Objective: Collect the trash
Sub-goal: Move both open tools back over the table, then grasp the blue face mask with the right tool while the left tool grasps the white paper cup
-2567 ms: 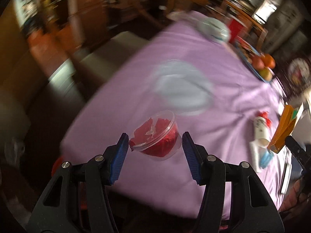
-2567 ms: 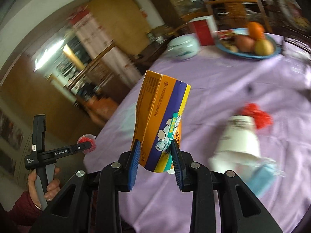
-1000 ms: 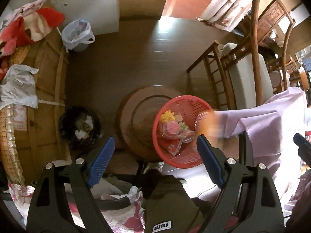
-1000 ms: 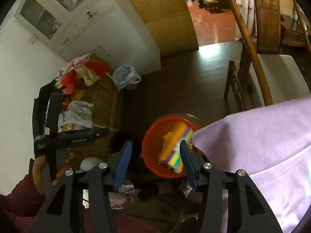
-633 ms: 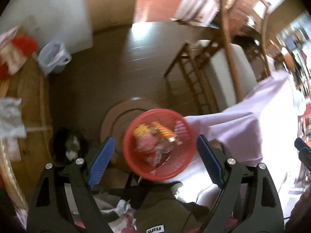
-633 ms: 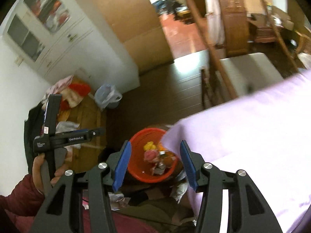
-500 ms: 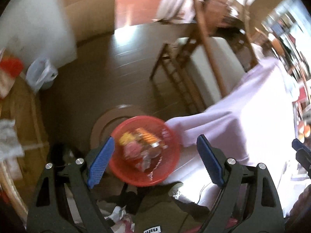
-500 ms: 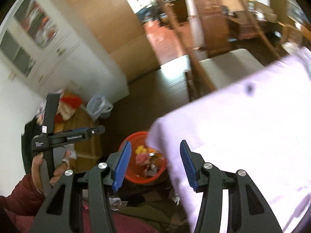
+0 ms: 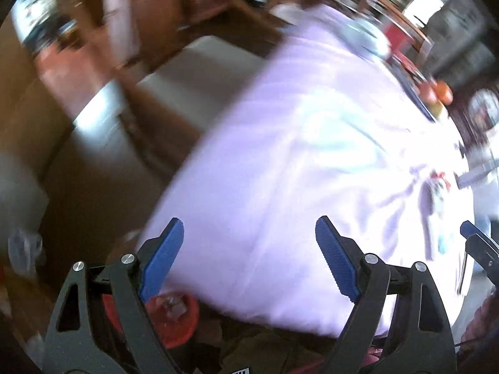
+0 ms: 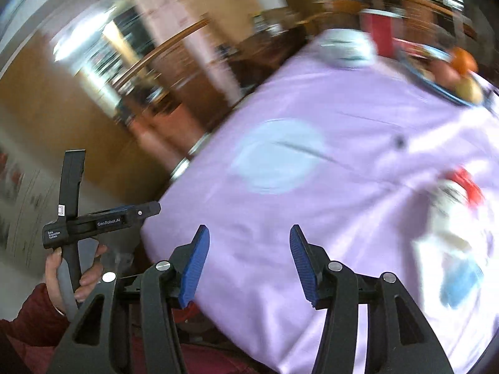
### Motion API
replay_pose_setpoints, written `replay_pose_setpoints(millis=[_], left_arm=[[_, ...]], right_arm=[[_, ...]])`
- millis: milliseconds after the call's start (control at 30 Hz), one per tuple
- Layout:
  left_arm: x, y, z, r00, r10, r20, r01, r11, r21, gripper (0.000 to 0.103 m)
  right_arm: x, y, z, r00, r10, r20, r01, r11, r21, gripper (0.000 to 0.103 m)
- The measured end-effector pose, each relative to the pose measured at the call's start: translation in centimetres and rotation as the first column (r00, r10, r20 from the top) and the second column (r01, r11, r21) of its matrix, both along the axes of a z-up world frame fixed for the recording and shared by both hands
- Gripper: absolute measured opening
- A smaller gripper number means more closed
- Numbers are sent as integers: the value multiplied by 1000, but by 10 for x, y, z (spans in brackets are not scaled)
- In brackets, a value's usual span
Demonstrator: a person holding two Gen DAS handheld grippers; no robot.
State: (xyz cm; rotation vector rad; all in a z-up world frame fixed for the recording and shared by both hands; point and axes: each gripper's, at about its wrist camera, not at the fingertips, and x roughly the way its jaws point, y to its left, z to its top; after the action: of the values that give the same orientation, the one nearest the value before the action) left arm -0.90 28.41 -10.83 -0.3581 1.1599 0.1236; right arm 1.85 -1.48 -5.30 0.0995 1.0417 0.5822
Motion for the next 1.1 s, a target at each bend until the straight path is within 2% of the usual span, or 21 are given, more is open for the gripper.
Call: replay_pose_setpoints(millis=[100, 167, 300, 433, 567, 667, 800, 933, 1000, 1033, 1067, 1100], left_arm=[[31, -40, 2, 991, -133, 9, 133, 991, 4, 84], [47, -67, 1, 976, -216, 13, 216, 976, -3, 84], [60, -113, -7, 937, -349, -13, 349, 937, -10, 84], [65, -148, -8, 902, -431, -24, 432, 901, 29, 84], [64, -164, 0, 904, -427, -16, 428, 902, 65, 84], [63, -160, 1, 924, -382, -28, 383, 920, 81, 84], [61, -149, 2, 952, -302, -48, 305, 949, 80, 84], [55, -154, 2, 958, -276, -75, 283, 953, 106, 84], [55, -159, 3, 958, -272, -88, 281, 953, 115, 84], [55, -161, 3, 958, -272, -91, 281, 953, 112, 84], [57, -164, 5, 957, -274, -94, 283, 953, 105, 84], [62, -171, 7, 954, -284, -95, 293, 952, 94, 84]], right_arm=[[-6, -41, -8, 991, -131, -10, 131, 991, 2, 57], [-12, -61, -15, 978, -207, -25, 207, 978, -3, 57], [-28, -105, -33, 936, -347, -54, 348, 938, -4, 57], [-37, -150, -53, 886, -456, -88, 456, 890, -13, 58], [-18, -182, -67, 858, -502, -111, 504, 864, -14, 58], [7, -201, -69, 859, -503, -101, 505, 863, 1, 58], [33, -214, -79, 862, -496, -101, 494, 868, -45, 58], [38, -223, -98, 858, -492, -147, 489, 870, -58, 58], [42, -227, -112, 852, -488, -190, 492, 870, -32, 58], [43, -227, -115, 852, -484, -201, 491, 871, -20, 57], [45, -227, -118, 855, -474, -209, 484, 875, -7, 44], [46, -226, -119, 861, -461, -215, 472, 881, 3, 15]])
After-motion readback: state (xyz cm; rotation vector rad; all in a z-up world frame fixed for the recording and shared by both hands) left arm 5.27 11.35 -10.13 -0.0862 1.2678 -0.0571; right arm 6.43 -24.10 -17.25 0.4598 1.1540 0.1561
